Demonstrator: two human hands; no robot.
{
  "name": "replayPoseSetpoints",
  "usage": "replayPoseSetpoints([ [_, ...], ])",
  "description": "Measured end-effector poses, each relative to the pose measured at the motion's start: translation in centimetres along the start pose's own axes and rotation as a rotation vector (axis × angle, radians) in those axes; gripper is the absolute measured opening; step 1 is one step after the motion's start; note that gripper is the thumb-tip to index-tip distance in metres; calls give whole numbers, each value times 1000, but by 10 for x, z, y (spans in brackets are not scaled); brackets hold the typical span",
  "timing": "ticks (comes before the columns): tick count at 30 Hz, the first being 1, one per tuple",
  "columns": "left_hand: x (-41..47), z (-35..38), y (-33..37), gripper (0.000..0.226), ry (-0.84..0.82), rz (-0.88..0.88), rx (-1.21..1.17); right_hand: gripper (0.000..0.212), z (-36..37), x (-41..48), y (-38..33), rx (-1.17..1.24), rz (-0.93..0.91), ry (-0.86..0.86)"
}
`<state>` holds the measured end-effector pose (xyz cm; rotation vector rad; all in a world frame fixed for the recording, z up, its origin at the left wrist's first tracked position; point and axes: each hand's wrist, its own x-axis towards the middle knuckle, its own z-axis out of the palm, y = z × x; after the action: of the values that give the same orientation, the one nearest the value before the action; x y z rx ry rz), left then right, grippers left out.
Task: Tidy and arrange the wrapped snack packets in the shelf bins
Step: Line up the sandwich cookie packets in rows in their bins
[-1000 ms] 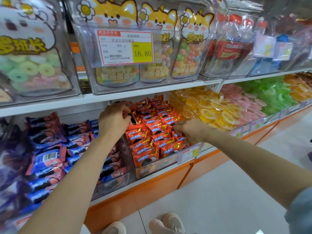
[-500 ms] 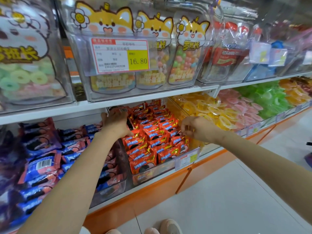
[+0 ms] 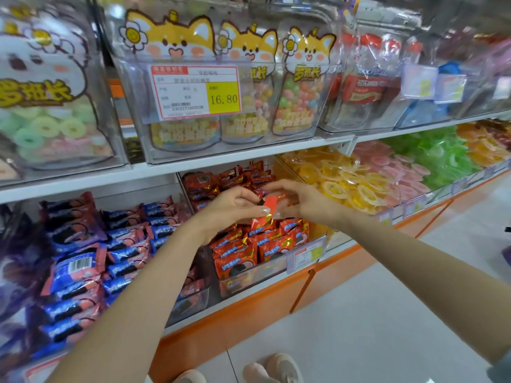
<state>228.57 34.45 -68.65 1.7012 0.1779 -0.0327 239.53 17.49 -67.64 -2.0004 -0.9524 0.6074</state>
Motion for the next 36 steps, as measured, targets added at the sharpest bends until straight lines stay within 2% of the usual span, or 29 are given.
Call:
replayPoseSetpoints([
  [4,2,3,-4,16,6,-11,-178,24,-1,-4,6,109,57,7],
  [10,8,8,-8,31,117,98,81,16,-4,-11,7,206,91,26],
  [13,9,8,-12,27,174,140,128,15,-5,-12,7,211,87,28],
  [17,8,12,-10,14,201,149,-5,34,-6,-14,3,244,60,-8],
  [20,8,17,-8,7,188,113,-112,31,-7,-14,-1,178,56,-13],
  [22,8,18,-6,20,164,71,-148,24,-8,-15,0,260,84,-9],
  [24,7,17,-6,31,142,47,-62,21,-12,-14,2,376,116,24],
  [27,5,12,-7,24,206,76,141,21,-29,-15,2,159,78,139],
  [29,5,6,-8,13,273,95,189,20,-41,-18,-3,4,62,131],
  [32,5,-3,-11,6,344,127,260,21,-54,-23,-12,-342,96,38],
  [34,5,-6,-13,5,369,153,329,30,-55,-21,-14,-665,106,-75],
  [36,4,-7,-16,6,368,162,378,38,-49,-17,-12,-861,102,-215],
])
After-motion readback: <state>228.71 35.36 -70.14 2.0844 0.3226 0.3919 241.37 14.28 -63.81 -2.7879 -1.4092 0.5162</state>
